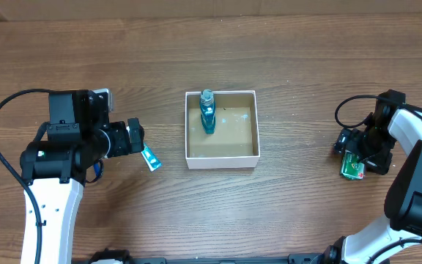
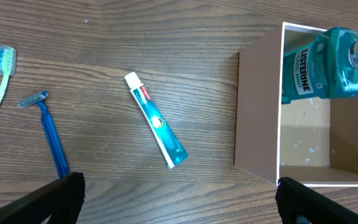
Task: Pack container
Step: 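Lower the right gripper onto the green Dettol soap bar and grasp, then move the soap bar with the right gripper into the box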
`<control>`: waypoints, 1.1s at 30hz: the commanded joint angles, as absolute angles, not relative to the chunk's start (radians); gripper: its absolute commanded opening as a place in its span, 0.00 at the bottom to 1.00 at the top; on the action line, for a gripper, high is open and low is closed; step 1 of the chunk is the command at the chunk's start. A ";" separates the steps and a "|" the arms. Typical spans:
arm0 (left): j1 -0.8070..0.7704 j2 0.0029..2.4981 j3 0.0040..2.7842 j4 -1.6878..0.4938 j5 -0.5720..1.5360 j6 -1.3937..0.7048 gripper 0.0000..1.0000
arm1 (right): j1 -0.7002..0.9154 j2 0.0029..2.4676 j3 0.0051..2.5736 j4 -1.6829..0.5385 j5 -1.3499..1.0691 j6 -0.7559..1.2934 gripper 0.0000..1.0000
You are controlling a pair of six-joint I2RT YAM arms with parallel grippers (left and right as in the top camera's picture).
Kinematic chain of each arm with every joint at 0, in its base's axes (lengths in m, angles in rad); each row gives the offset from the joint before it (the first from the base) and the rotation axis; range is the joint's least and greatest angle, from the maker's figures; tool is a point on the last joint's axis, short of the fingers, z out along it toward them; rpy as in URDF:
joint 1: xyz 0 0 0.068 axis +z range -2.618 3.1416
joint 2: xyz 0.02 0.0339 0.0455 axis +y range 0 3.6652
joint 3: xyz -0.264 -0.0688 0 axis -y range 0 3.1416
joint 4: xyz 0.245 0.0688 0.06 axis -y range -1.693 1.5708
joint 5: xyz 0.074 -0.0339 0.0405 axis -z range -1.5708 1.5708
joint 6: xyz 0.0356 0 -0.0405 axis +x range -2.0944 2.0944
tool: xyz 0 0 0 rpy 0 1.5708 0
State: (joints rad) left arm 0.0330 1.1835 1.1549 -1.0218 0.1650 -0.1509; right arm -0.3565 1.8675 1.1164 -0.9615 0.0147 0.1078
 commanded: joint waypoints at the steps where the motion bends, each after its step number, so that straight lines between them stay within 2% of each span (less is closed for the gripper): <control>1: 0.039 1.191 1.174 -1.018 0.173 -0.157 1.00 | -0.355 1.913 1.100 -0.957 -0.003 0.104 0.86; 5: 0.039 1.191 1.174 -1.017 0.173 -0.157 1.00 | -0.355 1.913 1.100 -0.960 -0.003 0.104 0.69; 12: 0.039 1.191 1.174 -1.018 0.173 -0.157 1.00 | -0.355 1.913 1.101 -0.957 -0.030 0.108 0.51; 16: 0.039 1.191 1.174 -1.017 0.173 -0.157 1.00 | -0.355 1.913 1.103 -0.950 -0.033 0.108 0.45; 19: 0.039 1.191 1.174 -1.017 0.173 -0.157 1.00 | -0.355 1.913 1.119 -0.954 -0.035 0.108 0.37; 22: 0.039 1.191 1.174 -1.017 0.173 -0.158 1.00 | -0.355 1.911 1.146 -0.967 -0.060 0.108 0.36; 24: 0.039 1.191 1.174 -1.017 0.173 -0.157 1.00 | -0.354 1.909 1.172 -0.992 -0.067 0.107 0.27; 32: 0.039 1.191 1.174 -1.017 0.173 -0.157 1.00 | -0.321 1.813 1.367 -1.138 -0.118 0.106 0.22; 33: 0.039 1.191 1.174 -1.017 0.173 -0.157 1.00 | -0.307 1.792 1.399 -1.159 -0.118 0.104 0.18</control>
